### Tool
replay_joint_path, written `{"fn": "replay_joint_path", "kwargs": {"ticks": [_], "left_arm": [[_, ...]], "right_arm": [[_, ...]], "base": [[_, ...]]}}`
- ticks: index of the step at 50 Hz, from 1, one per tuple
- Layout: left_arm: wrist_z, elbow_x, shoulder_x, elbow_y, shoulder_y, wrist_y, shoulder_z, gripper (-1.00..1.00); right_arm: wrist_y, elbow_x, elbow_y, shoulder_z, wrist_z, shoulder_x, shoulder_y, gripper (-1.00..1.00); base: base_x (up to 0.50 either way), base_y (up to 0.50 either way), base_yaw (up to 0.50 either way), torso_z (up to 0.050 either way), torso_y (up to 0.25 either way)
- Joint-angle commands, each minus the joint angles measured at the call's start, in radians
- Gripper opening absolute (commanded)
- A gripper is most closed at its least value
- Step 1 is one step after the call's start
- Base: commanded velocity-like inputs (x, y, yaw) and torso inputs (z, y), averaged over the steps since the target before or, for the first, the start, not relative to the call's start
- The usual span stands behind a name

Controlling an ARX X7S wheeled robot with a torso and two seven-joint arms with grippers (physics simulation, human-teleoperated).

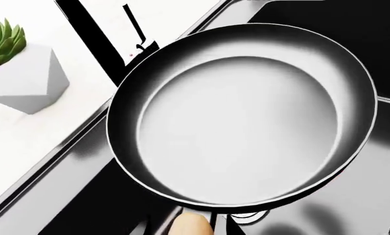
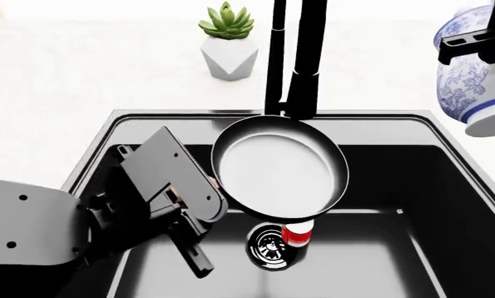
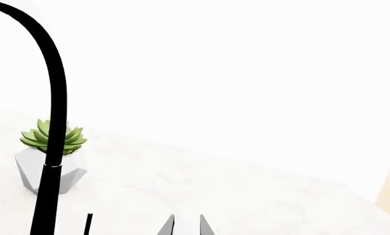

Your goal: Pick the teapot and pot and place them in the sink. Then turn on the water.

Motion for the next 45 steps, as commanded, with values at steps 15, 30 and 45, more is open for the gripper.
{"fn": "replay_joint_path", "kwargs": {"ticks": [15, 30, 45], "left_arm": [[0.368, 0.332, 0.153, -0.13, 0.015, 0.09, 0.047, -1.0], [0.443, 0.411, 0.241, -0.209, 0.041, 0.144, 0.116, -1.0], [0.478, 0.46, 0.31, -0.237, 0.087, 0.188, 0.179, -1.0]], "right_arm": [[-0.009, -0.044, 0.006, -0.008, -0.005, -0.002, 0.015, -1.0], [-0.027, -0.061, 0.009, -0.013, -0.023, 0.004, -0.001, -1.0], [-0.042, -0.064, 0.006, -0.012, -0.03, 0.015, -0.016, -1.0]], "base": [[0.0, 0.0, 0.0, 0.001, 0.004], [0.0, 0.0, 0.0, 0.001, 0.004], [0.0, 0.0, 0.0, 0.001, 0.004]]}}
